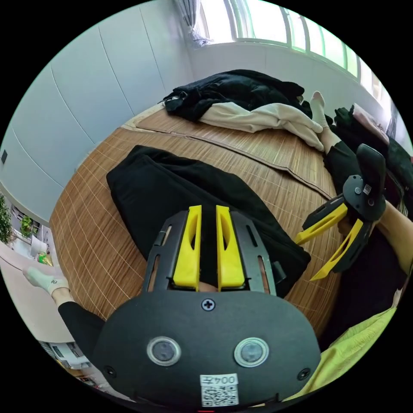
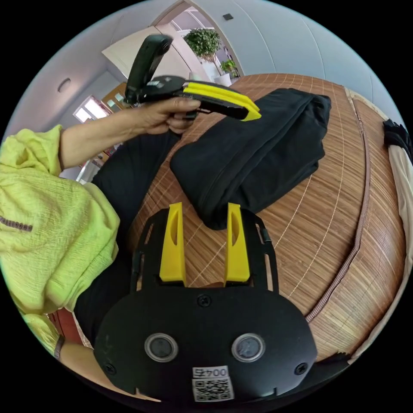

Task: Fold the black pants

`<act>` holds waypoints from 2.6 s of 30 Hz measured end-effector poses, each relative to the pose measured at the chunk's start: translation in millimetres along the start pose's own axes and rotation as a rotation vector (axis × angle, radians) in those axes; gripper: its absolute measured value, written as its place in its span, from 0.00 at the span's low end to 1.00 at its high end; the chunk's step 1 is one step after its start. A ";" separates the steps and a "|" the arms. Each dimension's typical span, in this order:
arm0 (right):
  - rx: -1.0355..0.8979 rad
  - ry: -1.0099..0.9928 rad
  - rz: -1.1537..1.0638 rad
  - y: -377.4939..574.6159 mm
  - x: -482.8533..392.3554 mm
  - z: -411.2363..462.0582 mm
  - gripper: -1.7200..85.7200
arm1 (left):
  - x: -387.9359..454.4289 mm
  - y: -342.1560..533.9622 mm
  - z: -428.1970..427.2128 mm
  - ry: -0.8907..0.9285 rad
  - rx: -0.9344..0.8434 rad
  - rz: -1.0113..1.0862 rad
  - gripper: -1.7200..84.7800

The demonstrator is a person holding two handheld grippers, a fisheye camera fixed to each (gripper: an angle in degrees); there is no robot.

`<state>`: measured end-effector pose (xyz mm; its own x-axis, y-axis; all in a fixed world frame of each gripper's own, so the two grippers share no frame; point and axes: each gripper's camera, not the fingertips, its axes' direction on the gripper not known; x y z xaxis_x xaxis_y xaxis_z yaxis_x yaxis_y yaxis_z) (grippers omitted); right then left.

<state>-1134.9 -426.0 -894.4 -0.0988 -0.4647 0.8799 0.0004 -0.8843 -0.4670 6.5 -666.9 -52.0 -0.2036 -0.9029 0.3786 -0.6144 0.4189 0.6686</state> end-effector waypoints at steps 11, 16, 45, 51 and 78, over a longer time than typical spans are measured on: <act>0.021 -0.088 0.052 -7.7 28.8 13.7 0.11 | -26.5 -2.2 38.0 0.053 -0.077 -0.042 0.05; -0.171 0.001 0.007 -6.8 21.1 23.5 0.09 | -20.6 1.3 45.5 -0.009 -0.084 -0.015 0.06; 0.065 0.406 0.170 11.6 -51.3 38.2 0.11 | -65.5 204.3 -47.9 0.145 -0.140 0.278 0.19; 0.196 0.151 0.323 42.7 -8.2 28.8 0.09 | -97.9 210.3 -36.1 0.306 -0.003 0.204 0.18; 0.201 0.110 0.308 52.9 -1.6 28.5 0.06 | -52.9 247.3 -1.2 0.301 -0.097 0.392 0.09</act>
<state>-1106.4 -473.3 -918.0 -0.1700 -0.7121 0.6812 0.2411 -0.7003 -0.6719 -133.7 -515.5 94.1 -0.1670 -0.6135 0.7719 -0.4588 0.7413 0.4899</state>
